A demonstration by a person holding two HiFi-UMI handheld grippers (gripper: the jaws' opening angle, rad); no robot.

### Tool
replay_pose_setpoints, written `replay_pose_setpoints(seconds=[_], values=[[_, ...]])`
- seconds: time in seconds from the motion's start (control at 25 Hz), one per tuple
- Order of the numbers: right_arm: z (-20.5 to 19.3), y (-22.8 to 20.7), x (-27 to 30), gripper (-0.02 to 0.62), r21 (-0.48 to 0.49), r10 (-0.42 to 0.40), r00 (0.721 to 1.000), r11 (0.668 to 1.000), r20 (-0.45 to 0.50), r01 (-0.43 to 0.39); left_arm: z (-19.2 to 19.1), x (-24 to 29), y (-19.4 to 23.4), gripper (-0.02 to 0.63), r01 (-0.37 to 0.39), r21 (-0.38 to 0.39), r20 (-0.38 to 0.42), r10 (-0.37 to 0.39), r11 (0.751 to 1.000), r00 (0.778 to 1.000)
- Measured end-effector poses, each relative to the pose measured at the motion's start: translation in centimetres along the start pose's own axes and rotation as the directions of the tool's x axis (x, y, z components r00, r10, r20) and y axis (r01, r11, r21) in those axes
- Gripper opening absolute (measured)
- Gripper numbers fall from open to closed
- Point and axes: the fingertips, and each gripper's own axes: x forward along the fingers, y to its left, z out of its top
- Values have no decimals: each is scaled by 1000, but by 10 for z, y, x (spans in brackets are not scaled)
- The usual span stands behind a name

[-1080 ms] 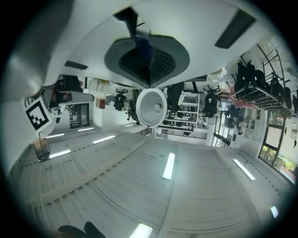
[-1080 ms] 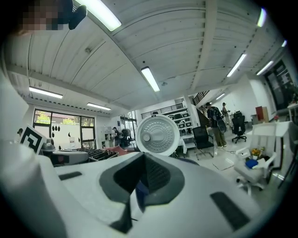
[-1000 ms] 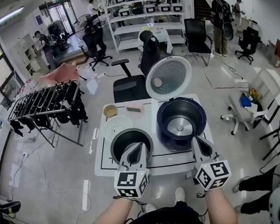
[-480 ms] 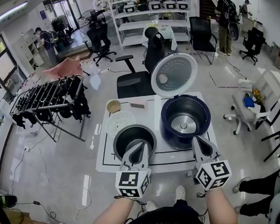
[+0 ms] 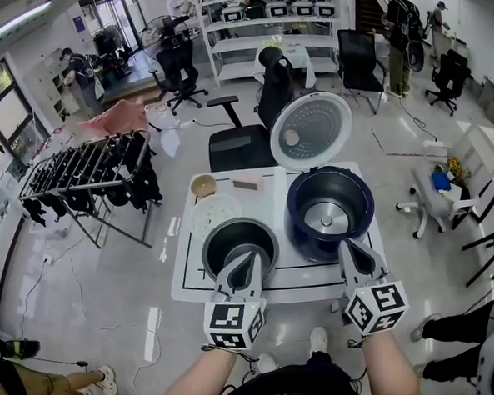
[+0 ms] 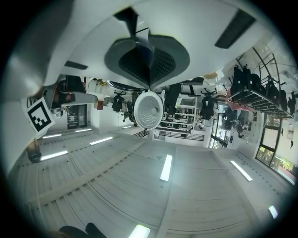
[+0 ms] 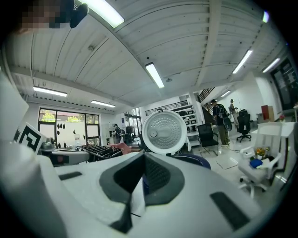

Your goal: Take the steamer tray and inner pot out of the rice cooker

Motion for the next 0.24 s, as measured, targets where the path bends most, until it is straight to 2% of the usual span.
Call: replay_pose_setpoints(seconds=[0.24], values=[[-1,6,-2,0,-3,1,1000,1000,0,-1,-1,-6,1,3,3,-1,-2,-3,1000,1000]])
